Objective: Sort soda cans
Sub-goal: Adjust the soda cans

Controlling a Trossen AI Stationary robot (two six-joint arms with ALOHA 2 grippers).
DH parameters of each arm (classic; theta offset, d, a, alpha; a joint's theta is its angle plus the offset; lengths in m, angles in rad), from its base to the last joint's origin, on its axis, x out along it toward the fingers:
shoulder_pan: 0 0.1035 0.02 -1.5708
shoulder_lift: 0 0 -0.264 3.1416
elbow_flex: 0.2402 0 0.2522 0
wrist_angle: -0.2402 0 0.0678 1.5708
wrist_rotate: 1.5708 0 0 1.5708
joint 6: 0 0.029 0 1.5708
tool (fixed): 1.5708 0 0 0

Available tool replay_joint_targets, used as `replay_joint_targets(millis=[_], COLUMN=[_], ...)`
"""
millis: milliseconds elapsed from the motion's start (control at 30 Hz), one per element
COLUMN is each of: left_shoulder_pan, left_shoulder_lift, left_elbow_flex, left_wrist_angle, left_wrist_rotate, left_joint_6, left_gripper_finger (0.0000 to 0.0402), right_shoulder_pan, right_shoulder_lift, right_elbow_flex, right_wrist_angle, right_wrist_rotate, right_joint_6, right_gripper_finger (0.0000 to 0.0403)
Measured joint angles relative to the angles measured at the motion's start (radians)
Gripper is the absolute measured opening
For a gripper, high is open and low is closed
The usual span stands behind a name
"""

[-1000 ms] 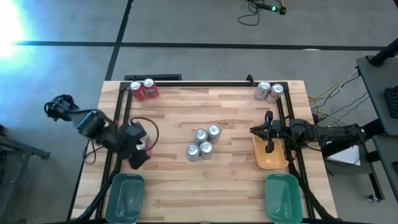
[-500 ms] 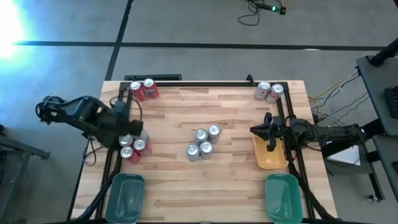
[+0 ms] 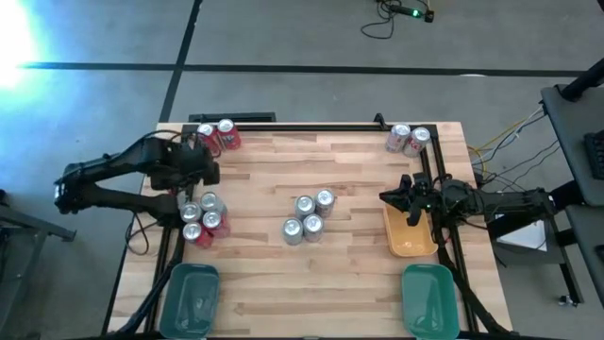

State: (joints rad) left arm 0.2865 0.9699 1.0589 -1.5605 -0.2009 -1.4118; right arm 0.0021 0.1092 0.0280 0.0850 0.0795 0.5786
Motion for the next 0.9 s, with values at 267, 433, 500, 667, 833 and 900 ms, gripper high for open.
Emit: replay_joint_targets(millis=[267,433,500,667,833,900], left_shoulder_pan=[0.244,0.302,0.324,0.356,0.359,0.358], left_shoulder_lift=[0.004,0.042,0.064,0.105,0.129,0.131], left_elbow_flex=[-0.060,-0.095,-0.115,-0.167,-0.201,-0.218], left_wrist_angle=[0.041,0.060,0.080,0.078,0.036,0.034], left_wrist_rotate=[0.066,0.123,0.144,0.223,0.245,0.260], left_joint_6=[0.116,0.137,0.139,0.116,0.124,0.124], left_gripper_finger=[0.0235,0.0107,0.0055,0.0015,0.0006,0.0002], right_shoulder_pan=[0.000,0.000,0.000,0.000,0.000,0.000], right_shoulder_lift=[0.028,0.073,0.097,0.156,0.198,0.207], right_elbow_flex=[0.000,0.000,0.000,0.000,0.000,0.001], right_wrist_angle=[-0.004,-0.006,-0.007,-0.007,0.001,0.004], right_wrist_rotate=[0.000,0.000,0.000,0.000,-0.001,-0.005], right_joint_6=[-0.004,-0.003,-0.003,-0.001,0.038,0.045], right_gripper_finger=[0.0038,0.0038,0.0038,0.0038,0.0038,0.0038])
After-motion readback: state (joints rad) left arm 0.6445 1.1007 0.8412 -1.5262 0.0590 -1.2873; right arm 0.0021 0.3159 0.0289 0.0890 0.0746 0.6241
